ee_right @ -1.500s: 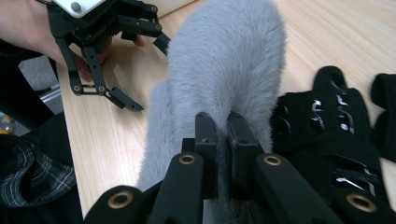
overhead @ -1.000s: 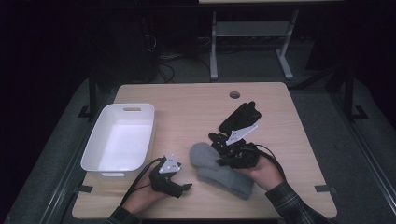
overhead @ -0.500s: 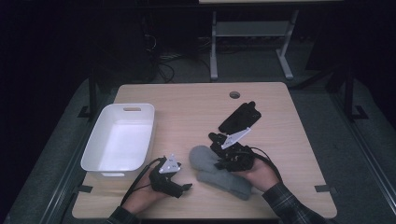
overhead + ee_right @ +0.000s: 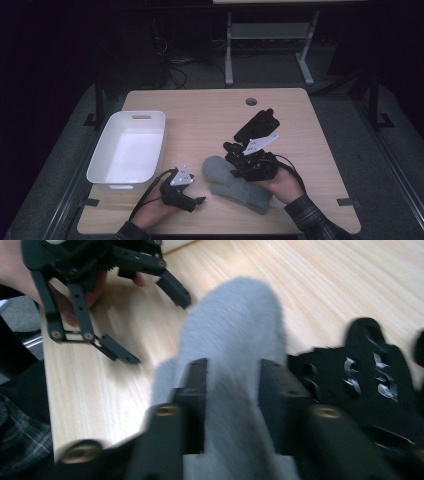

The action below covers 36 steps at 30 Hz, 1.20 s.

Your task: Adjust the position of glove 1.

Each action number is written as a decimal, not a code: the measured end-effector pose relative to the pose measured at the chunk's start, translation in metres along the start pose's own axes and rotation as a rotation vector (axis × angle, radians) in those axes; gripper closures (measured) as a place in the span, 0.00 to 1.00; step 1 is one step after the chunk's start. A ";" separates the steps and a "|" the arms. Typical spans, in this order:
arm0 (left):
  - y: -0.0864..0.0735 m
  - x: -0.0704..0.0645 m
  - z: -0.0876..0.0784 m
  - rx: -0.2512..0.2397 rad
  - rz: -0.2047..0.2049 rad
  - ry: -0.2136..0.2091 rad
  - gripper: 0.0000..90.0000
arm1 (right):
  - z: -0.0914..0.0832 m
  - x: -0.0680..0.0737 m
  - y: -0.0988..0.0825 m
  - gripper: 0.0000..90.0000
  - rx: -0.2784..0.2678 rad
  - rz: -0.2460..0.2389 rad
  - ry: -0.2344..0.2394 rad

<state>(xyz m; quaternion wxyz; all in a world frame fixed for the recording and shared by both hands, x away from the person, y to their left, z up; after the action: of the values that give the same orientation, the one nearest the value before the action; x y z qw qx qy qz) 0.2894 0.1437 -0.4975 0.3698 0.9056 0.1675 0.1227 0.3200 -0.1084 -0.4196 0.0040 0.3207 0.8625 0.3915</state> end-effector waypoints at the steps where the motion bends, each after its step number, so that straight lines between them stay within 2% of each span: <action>1: 0.000 0.000 0.000 0.006 -0.001 0.001 0.14 | -0.003 -0.003 -0.002 0.93 -0.007 -0.003 -0.009; 3: 0.002 -0.001 -0.001 0.027 0.002 -0.007 0.14 | -0.010 -0.009 -0.005 1.00 -0.009 0.001 -0.035; 6: 0.006 -0.002 -0.001 0.061 -0.018 0.009 0.15 | -0.020 -0.019 -0.012 1.00 -0.009 0.016 -0.061; 7: 0.007 -0.002 -0.002 0.068 -0.016 0.010 0.19 | -0.023 -0.022 -0.015 1.00 -0.010 0.020 -0.071; 8: 0.008 -0.003 -0.004 0.070 -0.014 0.010 0.27 | -0.027 -0.026 -0.018 1.00 -0.009 0.023 -0.082; 10: 0.010 -0.002 -0.007 0.066 -0.024 0.019 0.35 | -0.034 -0.035 -0.026 1.00 -0.006 0.027 -0.104; 13: 0.014 -0.004 -0.013 0.054 -0.051 -0.002 0.62 | -0.042 -0.045 -0.042 1.00 0.016 0.060 -0.113; 16: 0.020 -0.009 -0.016 0.045 -0.055 -0.034 0.86 | -0.048 -0.049 -0.060 1.00 0.032 0.066 -0.104; 17: 0.022 -0.011 -0.017 0.050 -0.049 -0.056 0.94 | -0.049 -0.049 -0.065 1.00 0.040 0.070 -0.106; 18: 0.024 -0.014 -0.016 0.042 -0.042 -0.072 0.98 | -0.049 -0.049 -0.070 1.00 0.046 0.071 -0.105; 19: 0.027 -0.018 -0.014 0.033 -0.050 -0.082 0.99 | -0.049 -0.049 -0.075 1.00 0.054 0.070 -0.103; 20: 0.029 -0.021 -0.013 0.037 -0.033 -0.099 0.99 | -0.049 -0.050 -0.079 1.00 0.058 0.077 -0.101; 22: 0.034 -0.029 -0.008 0.023 -0.035 -0.118 0.99 | -0.047 -0.051 -0.086 1.00 0.068 0.082 -0.091; 23: 0.036 -0.031 -0.005 0.033 -0.017 -0.135 0.99 | -0.046 -0.051 -0.088 1.00 0.074 0.085 -0.083; 24: 0.038 -0.036 -0.002 0.023 -0.025 -0.149 0.99 | -0.044 -0.050 -0.090 1.00 0.087 0.087 -0.080; 27: 0.044 -0.047 0.007 0.022 -0.005 -0.188 0.99 | -0.037 -0.050 -0.091 1.00 0.104 0.066 -0.066; 29: 0.047 -0.052 0.013 0.025 0.025 -0.191 0.98 | -0.034 -0.049 -0.091 1.00 0.117 0.069 -0.050; 31: 0.050 -0.056 0.018 0.016 0.024 -0.191 0.97 | -0.031 -0.048 -0.093 1.00 0.129 0.065 -0.039; 35: 0.048 -0.057 0.025 0.046 0.043 -0.183 0.97 | -0.025 -0.043 -0.093 1.00 0.139 0.049 -0.007; 36: 0.048 -0.056 0.025 0.044 0.037 -0.175 0.98 | -0.024 -0.041 -0.092 1.00 0.141 0.046 0.000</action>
<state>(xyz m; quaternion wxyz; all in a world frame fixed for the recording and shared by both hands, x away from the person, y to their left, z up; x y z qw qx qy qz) 0.2573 0.0736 -0.4863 0.3606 0.9238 0.1206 0.0459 0.2960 -0.1920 -0.4755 -0.0274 0.3399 0.8804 0.3297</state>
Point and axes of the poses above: each handheld gripper's, and its own axes: z roughly forward along the jaws, y roughly out of its top, x roughly to its left, the point moved 3 cm from there along z, roughly forward along the jaws, and after that the axes turned 8 degrees about z, right-handed, at the moved point
